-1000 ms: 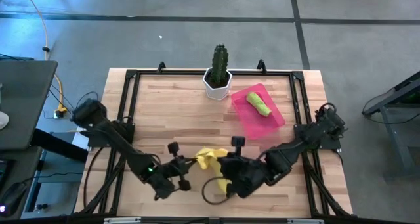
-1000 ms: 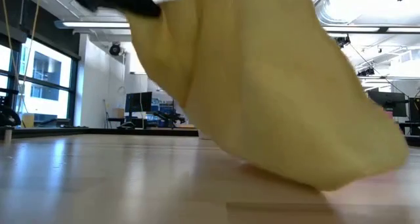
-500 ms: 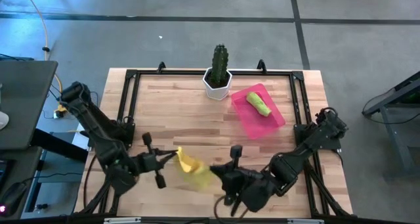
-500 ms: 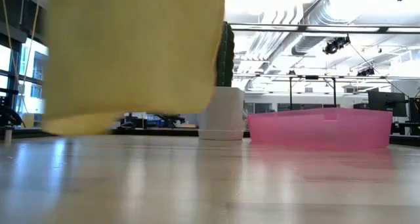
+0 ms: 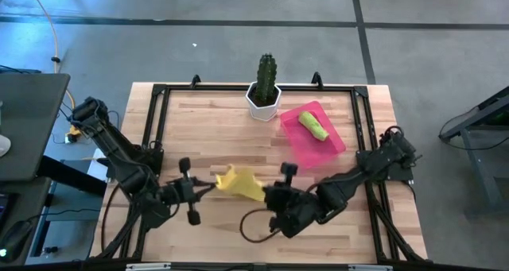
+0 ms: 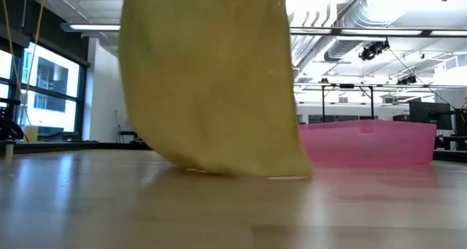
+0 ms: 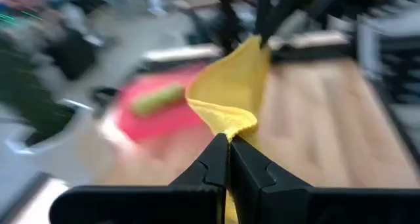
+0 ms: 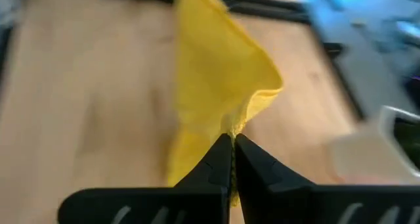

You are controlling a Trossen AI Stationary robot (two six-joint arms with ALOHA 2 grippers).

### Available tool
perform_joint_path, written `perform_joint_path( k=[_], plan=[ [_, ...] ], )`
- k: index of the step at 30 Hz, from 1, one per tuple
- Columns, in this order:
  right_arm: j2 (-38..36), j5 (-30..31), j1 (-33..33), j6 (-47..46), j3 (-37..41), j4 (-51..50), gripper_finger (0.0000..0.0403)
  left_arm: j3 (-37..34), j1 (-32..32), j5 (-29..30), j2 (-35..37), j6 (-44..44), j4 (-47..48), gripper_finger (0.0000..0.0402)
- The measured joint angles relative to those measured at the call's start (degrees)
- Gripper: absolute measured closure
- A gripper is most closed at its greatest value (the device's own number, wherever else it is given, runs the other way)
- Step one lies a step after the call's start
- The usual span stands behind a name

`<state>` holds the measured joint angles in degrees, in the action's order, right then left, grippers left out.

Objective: Roll microfiber towels into tight, uniform cylinder then place into a basket
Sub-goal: Fold the yellow towel

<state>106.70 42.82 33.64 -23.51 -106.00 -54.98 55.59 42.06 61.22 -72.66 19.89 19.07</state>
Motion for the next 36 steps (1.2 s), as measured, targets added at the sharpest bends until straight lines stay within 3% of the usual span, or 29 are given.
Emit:
perform_joint_path(
  k=[3,4,6,8,9,11,13,15,17,19,22,25,30,36],
  plan=[
    [0.47,-4.28,0.79,4.15,0.04,1.48,0.0403,0.0,-0.92,-5.58,-0.02,1.49,3.5,0.0401],
    [0.49,-2.27,1.09,5.25,0.04,1.27,0.0403,0.0,-1.23,-4.54,-0.03,1.99,4.89,0.0402],
    [0.5,7.81,1.42,4.94,0.04,-2.79,0.0403,0.0,-2.08,1.68,-0.02,2.5,8.63,0.0402],
    [0.5,17.05,0.57,-1.91,0.04,-9.13,0.0403,-0.02,-2.97,8.0,-0.02,4.25,12.46,0.0402],
    [0.48,17.35,-0.06,-6.21,0.04,-11.85,0.0403,-0.02,-3.4,9.28,0.07,5.8,13.33,0.0401],
    [0.47,9.52,-1.39,-12.8,0.04,-13.49,0.0403,-0.01,-4.09,5.41,0.7,9.21,13.77,0.0401],
    [1.18,-1.93,-1.94,-13.41,-0.02,-11.62,0.0403,0.0,-4.79,-5.18,0.89,12.01,12.79,0.0402],
    [2.2,-9.54,-1.9,-7.44,0.0,-9.69,0.0403,-0.02,-5.47,-15.58,0.73,12.01,12.48,0.0402],
    [2.47,-11.07,-1.6,0.13,0.02,-8.9,0.0403,-0.01,-5.77,-18.31,0.72,9.88,12.91,0.0402],
    [2.1,-5.06,-1.8,3.27,0.02,-9.62,0.0403,-0.03,-6.08,-13.91,0.86,9.01,14.97,0.0402],
    [1.06,6.01,-3.02,4.09,0.02,-12.23,0.0403,-0.02,-6.79,-2.28,2.85,7.21,17.39,0.0402],
    [-0.28,12.52,-4.79,4.09,0.0,-14.66,0.0403,-0.02,-8.1,6.41,4.91,1.48,17.39,0.0401],
    [-2.24,13.98,-9.86,6.38,0.0,-15.79,0.0403,3.04,-12.16,13.33,9.05,-9.39,16.74,0.0402],
    [-5.86,15.75,-16.63,11.81,0.0,-15.36,0.0403,10.11,-18.42,14.48,11.18,-20.92,16.56,0.0402]
  ],
)
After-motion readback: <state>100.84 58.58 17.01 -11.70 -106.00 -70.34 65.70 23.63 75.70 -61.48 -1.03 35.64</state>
